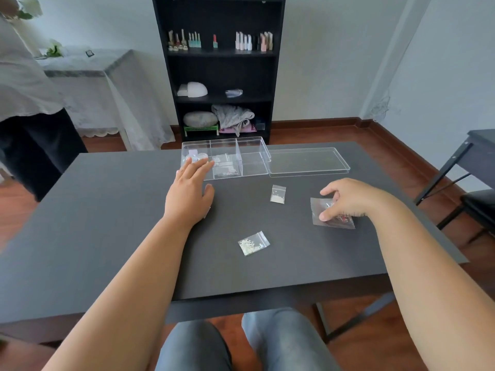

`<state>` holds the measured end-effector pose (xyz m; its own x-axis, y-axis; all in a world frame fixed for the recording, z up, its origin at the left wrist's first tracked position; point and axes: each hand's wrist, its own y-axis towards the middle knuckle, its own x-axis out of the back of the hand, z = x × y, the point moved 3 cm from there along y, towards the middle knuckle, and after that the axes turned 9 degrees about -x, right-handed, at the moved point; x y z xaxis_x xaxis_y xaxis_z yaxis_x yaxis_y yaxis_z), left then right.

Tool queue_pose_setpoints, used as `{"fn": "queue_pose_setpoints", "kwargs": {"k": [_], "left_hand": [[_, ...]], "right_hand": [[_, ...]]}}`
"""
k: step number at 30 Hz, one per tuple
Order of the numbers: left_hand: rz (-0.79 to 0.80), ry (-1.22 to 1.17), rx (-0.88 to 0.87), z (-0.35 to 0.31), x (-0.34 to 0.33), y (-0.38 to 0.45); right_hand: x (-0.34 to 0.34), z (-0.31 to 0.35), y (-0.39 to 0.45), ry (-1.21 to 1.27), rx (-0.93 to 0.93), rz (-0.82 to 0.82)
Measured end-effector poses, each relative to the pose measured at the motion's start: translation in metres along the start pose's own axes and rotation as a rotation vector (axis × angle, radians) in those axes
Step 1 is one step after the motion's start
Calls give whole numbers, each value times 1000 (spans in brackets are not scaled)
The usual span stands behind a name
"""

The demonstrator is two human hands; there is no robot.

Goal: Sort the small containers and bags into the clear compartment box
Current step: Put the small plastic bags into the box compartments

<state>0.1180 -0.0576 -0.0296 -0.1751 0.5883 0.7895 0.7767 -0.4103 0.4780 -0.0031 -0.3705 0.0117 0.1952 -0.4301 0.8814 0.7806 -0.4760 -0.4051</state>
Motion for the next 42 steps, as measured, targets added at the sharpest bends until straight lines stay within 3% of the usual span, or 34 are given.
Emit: {"fn": "queue_pose_setpoints", "kwargs": {"k": [10, 17, 25, 32, 42], "left_hand": [[-6, -4, 8, -1, 1, 1], [2, -5, 5, 0, 1, 1], [12, -14, -2, 2, 1, 1], [-5, -45, -12, 3, -1, 2], [-28, -84, -1, 6, 0, 5]], "right_hand": [[13, 11, 7, 0, 43, -94], [43, 91, -7, 460, 365, -395], [31, 181, 15, 734, 576, -511], [9, 213, 47, 670, 530, -341], [-4, 221, 68, 365, 455, -326]]}}
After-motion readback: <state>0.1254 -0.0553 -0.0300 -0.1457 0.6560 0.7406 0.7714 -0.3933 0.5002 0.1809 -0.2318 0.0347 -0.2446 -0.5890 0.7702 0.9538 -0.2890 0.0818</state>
